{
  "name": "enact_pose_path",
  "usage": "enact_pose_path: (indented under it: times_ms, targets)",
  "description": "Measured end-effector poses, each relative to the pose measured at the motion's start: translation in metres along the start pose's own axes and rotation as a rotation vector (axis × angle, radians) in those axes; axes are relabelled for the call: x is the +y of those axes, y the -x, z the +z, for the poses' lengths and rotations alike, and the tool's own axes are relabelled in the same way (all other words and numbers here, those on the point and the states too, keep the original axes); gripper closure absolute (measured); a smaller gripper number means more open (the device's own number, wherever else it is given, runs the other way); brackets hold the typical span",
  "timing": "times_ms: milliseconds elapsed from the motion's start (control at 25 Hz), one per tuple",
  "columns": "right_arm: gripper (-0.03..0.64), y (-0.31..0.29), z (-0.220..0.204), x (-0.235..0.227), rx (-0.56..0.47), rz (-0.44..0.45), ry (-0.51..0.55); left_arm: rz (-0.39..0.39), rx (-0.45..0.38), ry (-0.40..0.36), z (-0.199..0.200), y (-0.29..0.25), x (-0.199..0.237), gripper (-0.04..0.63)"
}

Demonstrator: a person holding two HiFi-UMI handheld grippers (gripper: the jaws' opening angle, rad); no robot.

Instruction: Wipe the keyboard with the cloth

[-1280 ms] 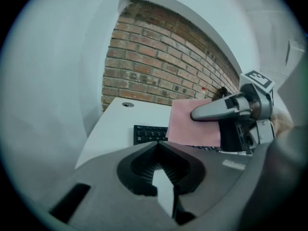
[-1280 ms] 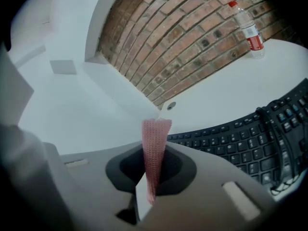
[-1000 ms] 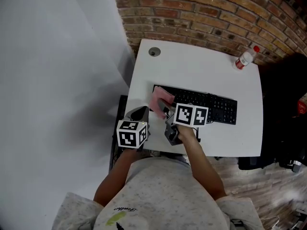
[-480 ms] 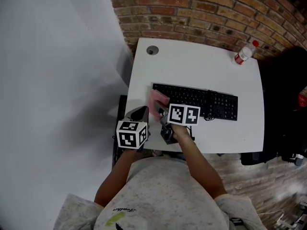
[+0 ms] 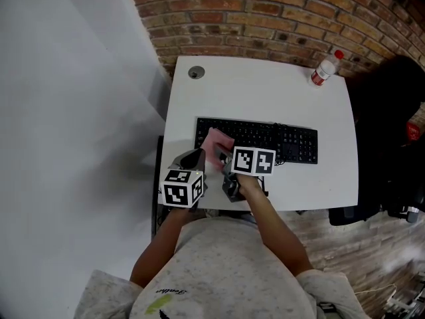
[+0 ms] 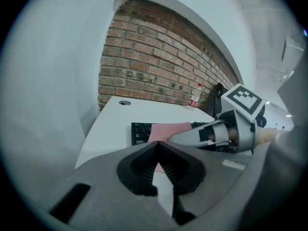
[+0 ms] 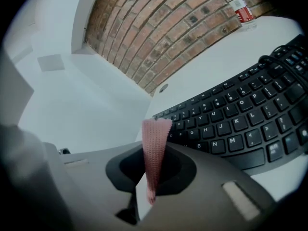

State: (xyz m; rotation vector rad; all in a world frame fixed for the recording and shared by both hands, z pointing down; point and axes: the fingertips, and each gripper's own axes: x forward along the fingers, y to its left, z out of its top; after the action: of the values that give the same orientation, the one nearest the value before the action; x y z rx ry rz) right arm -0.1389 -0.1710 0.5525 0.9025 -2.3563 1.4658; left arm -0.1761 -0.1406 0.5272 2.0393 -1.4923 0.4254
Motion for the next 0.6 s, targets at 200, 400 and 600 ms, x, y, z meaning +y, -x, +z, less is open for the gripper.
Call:
enact_pose_path:
  times_ms: [200, 400, 600]
  targets:
    - [0.591, 0.014, 0.004, -0.014, -0.014, -0.011, -0.011, -0.016, 0.004, -0.01, 0.001, -0.009, -0.016, 0.601]
    - [0.591, 0.028, 0.01, -0.028, -0.033, -0.026, -0.015, -0.031, 0.01, -0.021, 0.0, -0.019, -0.032, 0.601]
    - [0.591, 0.043, 0.015, -0.04, -0.045, -0.039, -0.014, -0.046, 0.014, -0.027, 0.001, -0.027, -0.047, 0.6]
